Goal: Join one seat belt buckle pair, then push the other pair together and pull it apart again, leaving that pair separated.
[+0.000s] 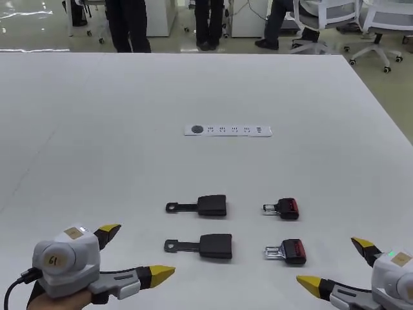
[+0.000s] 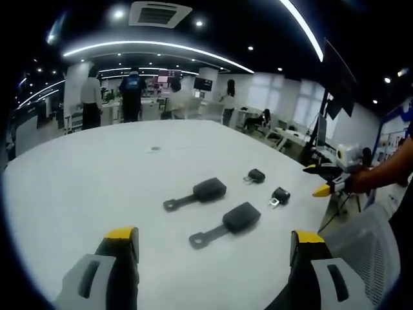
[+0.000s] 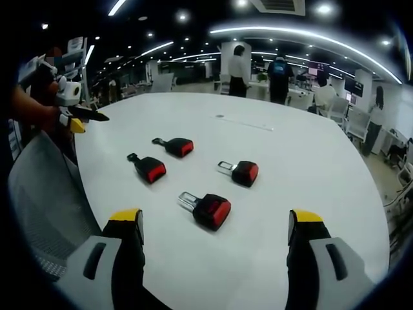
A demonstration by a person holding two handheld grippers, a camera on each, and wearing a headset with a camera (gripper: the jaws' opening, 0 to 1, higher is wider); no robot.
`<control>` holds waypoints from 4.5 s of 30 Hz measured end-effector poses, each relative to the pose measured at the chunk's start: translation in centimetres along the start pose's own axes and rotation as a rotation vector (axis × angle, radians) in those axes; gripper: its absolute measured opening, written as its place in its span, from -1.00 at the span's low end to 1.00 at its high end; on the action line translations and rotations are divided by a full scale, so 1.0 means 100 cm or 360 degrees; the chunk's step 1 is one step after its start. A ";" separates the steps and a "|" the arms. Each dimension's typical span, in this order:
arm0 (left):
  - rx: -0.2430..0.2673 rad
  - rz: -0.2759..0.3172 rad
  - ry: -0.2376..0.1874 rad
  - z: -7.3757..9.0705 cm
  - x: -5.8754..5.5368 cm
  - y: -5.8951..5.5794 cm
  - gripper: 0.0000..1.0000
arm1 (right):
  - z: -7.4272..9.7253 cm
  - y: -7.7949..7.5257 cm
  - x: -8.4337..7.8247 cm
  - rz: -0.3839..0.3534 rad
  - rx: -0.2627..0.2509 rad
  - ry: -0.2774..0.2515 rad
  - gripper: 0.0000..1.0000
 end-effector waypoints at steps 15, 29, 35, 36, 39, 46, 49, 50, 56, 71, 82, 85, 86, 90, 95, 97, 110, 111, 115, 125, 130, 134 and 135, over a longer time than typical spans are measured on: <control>-0.0002 -0.0006 0.0002 0.001 0.000 -0.003 0.99 | -0.003 -0.003 -0.001 0.0002 0.0015 -0.0001 0.86; -0.0039 -0.0036 0.0010 -0.002 0.001 -0.005 0.99 | -0.005 -0.004 -0.002 0.0031 0.0045 0.0023 0.87; -0.0076 -0.0079 0.0025 -0.008 0.004 -0.009 0.98 | -0.006 -0.005 0.000 0.0043 0.0069 0.0033 0.87; -0.0082 -0.0093 0.0022 -0.008 0.004 -0.009 0.98 | -0.007 -0.007 0.001 0.0042 0.0074 0.0036 0.86; -0.0109 -0.0130 0.0004 -0.010 0.007 -0.010 0.96 | -0.010 -0.009 0.001 0.0047 0.0092 0.0045 0.86; -0.0181 -0.0166 0.0057 -0.020 0.007 -0.012 0.94 | -0.016 -0.010 0.002 0.0077 0.0137 0.0068 0.85; -0.0211 -0.0202 0.0065 -0.027 0.007 -0.014 0.92 | -0.021 -0.011 0.003 0.0088 0.0168 0.0082 0.85; -0.0218 -0.0213 0.0066 -0.028 0.008 -0.014 0.92 | -0.022 -0.011 0.002 0.0085 0.0177 0.0088 0.84; -0.0264 -0.0241 0.0084 -0.038 0.009 -0.013 0.89 | -0.030 -0.012 0.002 0.0097 0.0234 0.0120 0.83; -0.0376 -0.0316 0.0171 -0.065 0.009 -0.018 0.81 | -0.048 -0.019 0.004 0.0141 0.0366 0.0201 0.80; -0.0485 -0.0375 0.0245 -0.087 0.001 -0.017 0.69 | -0.062 -0.020 0.003 0.0191 0.0492 0.0274 0.74; -0.0513 -0.0406 0.0269 -0.093 0.004 -0.019 0.68 | -0.066 -0.022 0.000 0.0200 0.0528 0.0299 0.72; -0.0522 -0.0425 0.0278 -0.096 0.003 -0.020 0.67 | -0.067 -0.022 -0.001 0.0209 0.0543 0.0312 0.72; -0.0566 -0.0456 0.0299 -0.103 0.003 -0.025 0.62 | -0.072 -0.022 -0.009 0.0250 0.0606 0.0354 0.66; -0.0627 -0.0565 0.0362 -0.113 -0.002 -0.031 0.57 | -0.077 -0.023 -0.015 0.0296 0.0680 0.0404 0.64; -0.0648 -0.0578 0.0372 -0.117 -0.001 -0.034 0.55 | -0.078 -0.024 -0.017 0.0298 0.0698 0.0423 0.65; -0.0784 -0.0687 0.0486 -0.144 -0.010 -0.040 0.39 | -0.085 -0.018 -0.017 0.0348 0.0805 0.0504 0.59; -0.0791 -0.0698 0.0483 -0.146 -0.010 -0.041 0.39 | -0.085 -0.017 -0.017 0.0370 0.0815 0.0512 0.58; -0.0822 -0.0715 0.0484 -0.151 -0.009 -0.043 0.34 | -0.085 -0.011 -0.020 0.0432 0.0868 0.0558 0.44; -0.0943 -0.0829 0.0534 -0.159 -0.023 -0.046 0.12 | -0.092 -0.012 -0.024 0.0593 0.0919 0.0566 0.34; -0.0972 -0.0893 0.0538 -0.164 -0.026 -0.045 0.04 | -0.095 -0.015 -0.022 0.0607 0.0939 0.0577 0.13; -0.0953 -0.0954 0.0523 -0.169 -0.025 -0.041 -0.06 | -0.099 -0.012 -0.021 0.0663 0.0958 0.0569 0.04; -0.0950 -0.0976 0.0525 -0.170 -0.025 -0.040 -0.09 | -0.100 -0.012 -0.020 0.0667 0.0959 0.0569 0.00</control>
Point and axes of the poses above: the centre of the closed fingertips' face, and the gripper's own axes: z roughly backward along the fingers, y roughly to its left, x roughly out of its top, the point moved 5 cm from there along z, roughly backward along the fingers, and after that the axes turned 5 degrees about -z, right-handed, at the moved point
